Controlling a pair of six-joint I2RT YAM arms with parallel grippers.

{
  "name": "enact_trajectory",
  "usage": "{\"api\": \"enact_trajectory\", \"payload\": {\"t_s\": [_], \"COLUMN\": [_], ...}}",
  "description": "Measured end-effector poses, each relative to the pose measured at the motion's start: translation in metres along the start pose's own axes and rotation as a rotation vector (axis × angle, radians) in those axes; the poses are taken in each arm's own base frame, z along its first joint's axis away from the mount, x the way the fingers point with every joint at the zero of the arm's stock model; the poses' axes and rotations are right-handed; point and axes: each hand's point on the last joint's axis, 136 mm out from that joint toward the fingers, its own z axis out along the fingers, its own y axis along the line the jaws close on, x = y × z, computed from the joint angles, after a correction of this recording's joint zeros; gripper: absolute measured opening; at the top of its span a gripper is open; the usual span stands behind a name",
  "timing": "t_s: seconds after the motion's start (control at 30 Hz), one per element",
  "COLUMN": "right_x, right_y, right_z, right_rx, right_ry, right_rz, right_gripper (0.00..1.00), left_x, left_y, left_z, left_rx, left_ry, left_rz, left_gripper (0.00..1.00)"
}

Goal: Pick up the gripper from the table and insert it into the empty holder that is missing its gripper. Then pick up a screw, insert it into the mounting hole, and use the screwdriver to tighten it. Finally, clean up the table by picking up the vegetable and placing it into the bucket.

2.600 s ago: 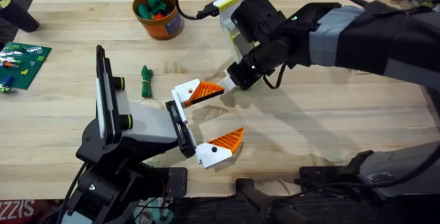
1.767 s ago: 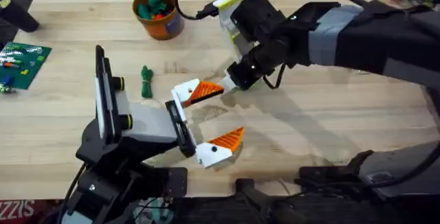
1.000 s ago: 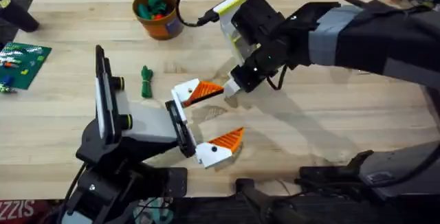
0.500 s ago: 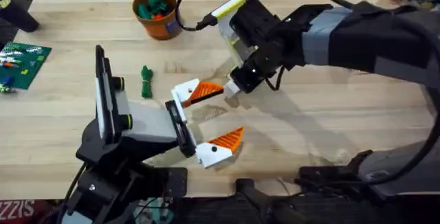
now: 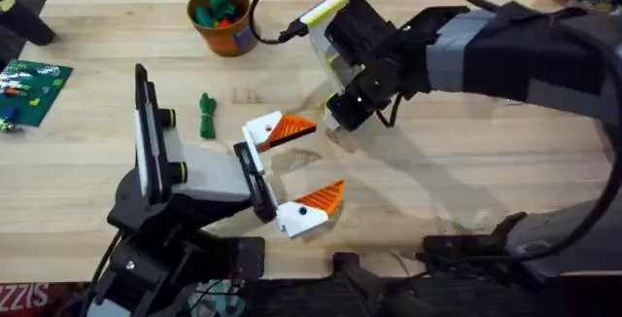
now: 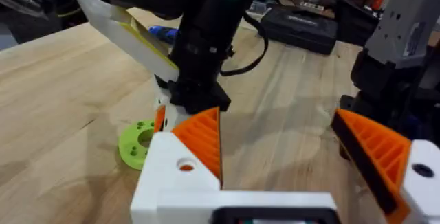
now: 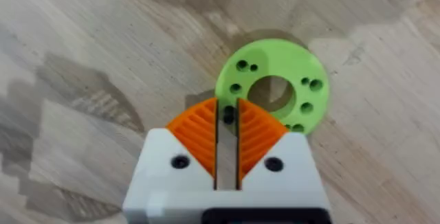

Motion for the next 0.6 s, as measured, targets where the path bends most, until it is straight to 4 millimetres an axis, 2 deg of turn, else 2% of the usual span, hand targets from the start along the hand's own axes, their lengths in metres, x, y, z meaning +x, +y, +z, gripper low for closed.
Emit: {"api": "enact_trajectory", "payload": {"t_s": [0.2,0.6], "right_x": [-0.0003,-0.0003], "right_y": [0.0002,0.0002], "right_z": [0.0001,0.0001], "right_rx": [-0.001,-0.001], "right_ry": [-0.001,-0.001], "right_rz": [0.0,0.0], "right_gripper": [0.01,0.006], "left_x": [0.0,0.0], "left_y": [0.0,0.0], "left_z": [0.0,0.0], "left_rx": [0.0,0.0], "left_ry": [0.0,0.0], "left_rz": [0.0,0.0], "left_gripper": [0.988,0.986]}}
